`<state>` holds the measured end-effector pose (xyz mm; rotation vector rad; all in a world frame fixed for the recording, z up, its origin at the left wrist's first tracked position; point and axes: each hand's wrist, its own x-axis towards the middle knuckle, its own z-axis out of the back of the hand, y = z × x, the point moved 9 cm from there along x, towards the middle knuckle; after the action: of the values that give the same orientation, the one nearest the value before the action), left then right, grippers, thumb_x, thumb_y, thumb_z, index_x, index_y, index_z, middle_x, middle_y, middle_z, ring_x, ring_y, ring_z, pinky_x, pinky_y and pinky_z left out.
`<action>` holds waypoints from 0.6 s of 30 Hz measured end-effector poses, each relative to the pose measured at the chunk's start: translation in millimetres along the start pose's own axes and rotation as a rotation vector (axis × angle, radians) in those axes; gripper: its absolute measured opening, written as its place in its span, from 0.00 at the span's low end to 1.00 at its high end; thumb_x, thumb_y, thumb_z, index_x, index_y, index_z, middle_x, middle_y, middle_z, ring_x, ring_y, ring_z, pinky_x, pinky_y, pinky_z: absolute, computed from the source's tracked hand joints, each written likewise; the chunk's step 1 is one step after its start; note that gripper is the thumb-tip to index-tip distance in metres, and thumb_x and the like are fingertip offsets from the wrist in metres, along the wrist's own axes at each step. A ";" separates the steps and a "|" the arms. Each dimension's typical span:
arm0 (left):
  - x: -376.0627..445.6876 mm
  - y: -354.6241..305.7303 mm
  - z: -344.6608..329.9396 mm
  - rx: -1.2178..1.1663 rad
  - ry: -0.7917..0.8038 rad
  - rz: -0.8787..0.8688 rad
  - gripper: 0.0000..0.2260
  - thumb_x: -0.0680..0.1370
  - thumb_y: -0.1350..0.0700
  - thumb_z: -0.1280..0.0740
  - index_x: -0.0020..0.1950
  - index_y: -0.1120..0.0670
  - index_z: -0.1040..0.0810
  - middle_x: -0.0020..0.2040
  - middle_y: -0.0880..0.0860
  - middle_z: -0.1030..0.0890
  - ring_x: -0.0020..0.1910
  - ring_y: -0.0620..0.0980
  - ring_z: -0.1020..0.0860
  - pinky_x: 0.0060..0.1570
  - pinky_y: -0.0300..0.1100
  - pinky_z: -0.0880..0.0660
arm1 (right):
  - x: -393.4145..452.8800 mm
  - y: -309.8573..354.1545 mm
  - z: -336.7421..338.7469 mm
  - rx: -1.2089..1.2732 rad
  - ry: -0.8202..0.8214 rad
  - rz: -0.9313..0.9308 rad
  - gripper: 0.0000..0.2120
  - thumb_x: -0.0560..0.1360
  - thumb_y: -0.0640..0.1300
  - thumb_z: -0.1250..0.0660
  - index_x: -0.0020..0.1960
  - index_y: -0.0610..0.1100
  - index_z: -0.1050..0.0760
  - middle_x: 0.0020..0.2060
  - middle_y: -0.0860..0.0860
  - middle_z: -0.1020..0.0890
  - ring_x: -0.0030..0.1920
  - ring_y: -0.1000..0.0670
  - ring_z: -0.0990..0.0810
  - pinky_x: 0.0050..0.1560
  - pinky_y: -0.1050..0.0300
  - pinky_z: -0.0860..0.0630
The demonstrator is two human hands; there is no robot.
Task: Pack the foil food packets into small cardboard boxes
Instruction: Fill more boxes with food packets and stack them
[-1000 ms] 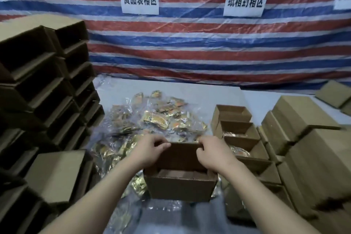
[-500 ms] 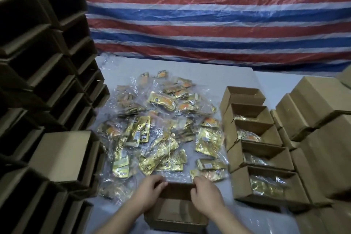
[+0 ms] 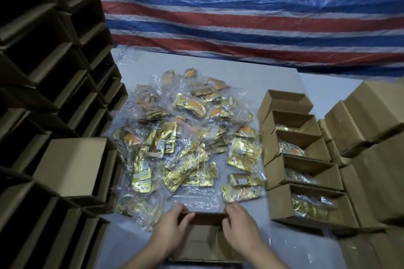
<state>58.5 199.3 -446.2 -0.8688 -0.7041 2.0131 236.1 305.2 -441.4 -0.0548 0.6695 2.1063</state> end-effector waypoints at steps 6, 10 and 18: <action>-1.1 2.3 0.3 -0.009 -0.041 -0.024 0.08 0.77 0.45 0.32 0.44 0.48 0.23 0.38 0.45 0.18 0.39 0.41 0.21 0.43 0.43 0.23 | -4.4 4.2 1.1 0.033 0.007 0.006 0.02 0.77 0.49 0.44 0.46 0.51 0.34 0.45 0.55 0.29 0.47 0.53 0.28 0.46 0.56 0.30; -0.2 3.7 1.0 -0.018 -0.031 -0.013 0.08 0.77 0.45 0.32 0.44 0.49 0.22 0.39 0.45 0.18 0.40 0.41 0.21 0.44 0.43 0.23 | 7.2 -9.5 12.7 0.241 0.018 -0.051 0.10 0.79 0.50 0.43 0.51 0.48 0.24 0.46 0.54 0.21 0.47 0.51 0.23 0.50 0.52 0.26; -1.1 3.0 3.0 -0.015 -0.043 -0.014 0.07 0.77 0.46 0.31 0.45 0.48 0.21 0.40 0.43 0.19 0.42 0.40 0.22 0.44 0.36 0.26 | 89.7 -81.9 39.8 -0.053 0.189 -0.136 0.32 0.71 0.50 0.28 0.73 0.47 0.34 0.64 0.49 0.25 0.60 0.47 0.23 0.62 0.48 0.24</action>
<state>55.3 196.4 -446.2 -0.8296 -0.7487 2.0212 254.4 428.7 -468.8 -0.3237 0.7009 2.0031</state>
